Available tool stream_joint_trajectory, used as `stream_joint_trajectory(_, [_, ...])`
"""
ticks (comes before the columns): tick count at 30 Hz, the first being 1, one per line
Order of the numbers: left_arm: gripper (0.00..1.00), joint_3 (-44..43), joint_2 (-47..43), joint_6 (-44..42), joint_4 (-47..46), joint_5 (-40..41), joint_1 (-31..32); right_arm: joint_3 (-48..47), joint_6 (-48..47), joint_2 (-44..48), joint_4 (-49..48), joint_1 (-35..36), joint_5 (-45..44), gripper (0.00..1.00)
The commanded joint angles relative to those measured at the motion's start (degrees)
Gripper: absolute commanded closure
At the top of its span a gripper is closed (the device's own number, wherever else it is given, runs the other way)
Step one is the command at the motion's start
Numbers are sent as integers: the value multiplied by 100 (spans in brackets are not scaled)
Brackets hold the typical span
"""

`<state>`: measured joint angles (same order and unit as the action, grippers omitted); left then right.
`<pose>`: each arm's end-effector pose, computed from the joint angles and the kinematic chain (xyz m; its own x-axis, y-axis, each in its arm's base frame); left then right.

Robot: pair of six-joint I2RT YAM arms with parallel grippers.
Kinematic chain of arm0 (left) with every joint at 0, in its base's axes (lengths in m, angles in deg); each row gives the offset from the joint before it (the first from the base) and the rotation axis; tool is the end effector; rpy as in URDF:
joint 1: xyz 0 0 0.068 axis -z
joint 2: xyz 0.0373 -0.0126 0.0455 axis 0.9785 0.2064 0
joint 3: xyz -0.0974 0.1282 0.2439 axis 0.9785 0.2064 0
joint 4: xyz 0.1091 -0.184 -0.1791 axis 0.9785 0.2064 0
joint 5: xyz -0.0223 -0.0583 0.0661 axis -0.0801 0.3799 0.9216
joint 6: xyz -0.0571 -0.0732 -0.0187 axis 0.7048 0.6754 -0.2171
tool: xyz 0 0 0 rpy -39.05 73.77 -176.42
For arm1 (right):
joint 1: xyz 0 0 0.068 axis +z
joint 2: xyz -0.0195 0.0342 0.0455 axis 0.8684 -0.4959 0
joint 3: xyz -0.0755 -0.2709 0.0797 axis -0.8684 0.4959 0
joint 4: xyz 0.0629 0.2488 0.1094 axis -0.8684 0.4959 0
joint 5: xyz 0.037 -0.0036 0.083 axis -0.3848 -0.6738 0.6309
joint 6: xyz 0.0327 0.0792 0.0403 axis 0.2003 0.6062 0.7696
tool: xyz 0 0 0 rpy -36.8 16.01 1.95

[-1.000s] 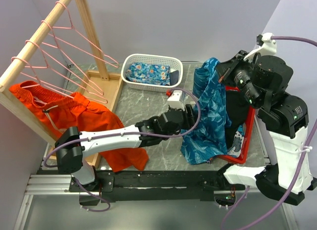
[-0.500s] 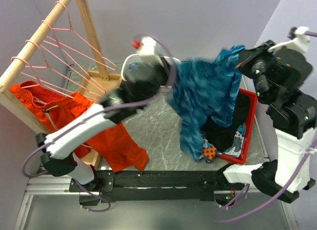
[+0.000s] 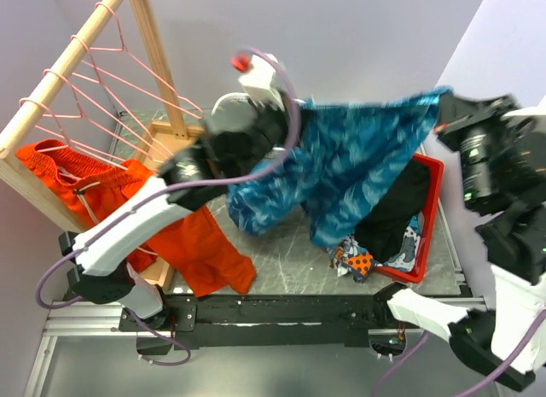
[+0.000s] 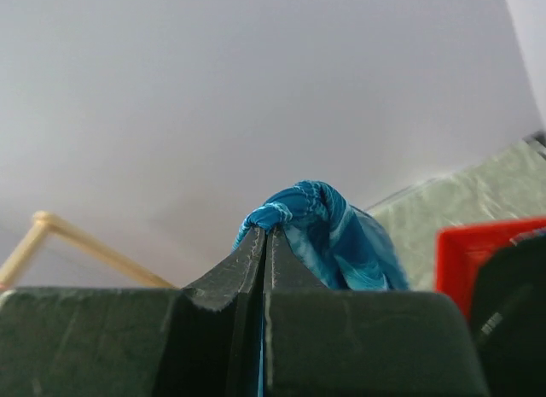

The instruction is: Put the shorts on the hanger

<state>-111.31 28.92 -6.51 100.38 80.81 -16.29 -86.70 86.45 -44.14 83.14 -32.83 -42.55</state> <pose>0.2046 -0.3057 0.5873 -0.2000 -0.3818 -0.9023 0.5696 0.7040 -0.4241 0.1377 0.0158 0.6342 0.2020 0.5773 -0.7912 0.0283 0.8041 0.5939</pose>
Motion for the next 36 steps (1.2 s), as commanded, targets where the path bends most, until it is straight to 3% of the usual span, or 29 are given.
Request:
stream_joint_trajectory(1, [99, 1192, -450, 699, -178, 66, -116, 1635, 564, 524, -338, -116, -140, 100])
stream_joint_trajectory(5, [89, 2712, -758, 1394, -494, 102, -124, 3850, 1198, 1244, -663, -177, 484, 100])
stream_joint_trajectory(6, [83, 3141, -802, 1543, -512, 128, -124, 4637, 1287, 1489, -742, -204, 607, 100])
stream_joint_trajectory(8, [65, 3443, -829, 1641, -416, 225, -124, 5257, 1506, 1719, -866, -257, 836, 100])
stream_joint_trajectory(10, [54, 3488, -873, 1650, -188, 234, -124, 5909, 1595, 1992, -997, -283, 1029, 100])
stream_joint_trajectory(11, [47, 3453, -908, 1659, -108, 304, -124, 6059, 1612, 2062, -1024, -274, 1196, 97])
stream_joint_trajectory(12, [26, 3401, -995, 1685, -20, 348, -124, 6234, 1647, 2133, -1024, -283, 1232, 91])
stream_joint_trajectory(14, [22, 3191, -1092, 1659, 147, 392, -124, 6288, 1665, 2151, -936, -301, 1294, 86])
stream_joint_trajectory(16, [14, 2971, -1250, 1642, 305, 506, -124, 6254, 1613, 2151, -901, -292, 1426, 66])
stream_joint_trajectory(20, [11, 1963, -1356, 1668, 1233, 953, -142, 6061, 1481, 2169, -848, -301, 1654, 43])
stream_joint_trajectory(22, [10, 1574, -1383, 1738, 1648, 1296, -186, 5999, 1385, 2169, -761, -301, 1725, 25])
stream_joint_trajectory(27, [11, 799, -1821, 2036, 2975, 1982, -388, 5805, 1200, 2142, -611, -292, 1909, 6])
stream_joint_trajectory(36, [13, 457, -2192, 2582, 4102, 3159, -731, 5998, 1112, 1984, -989, -301, 2560, 1])
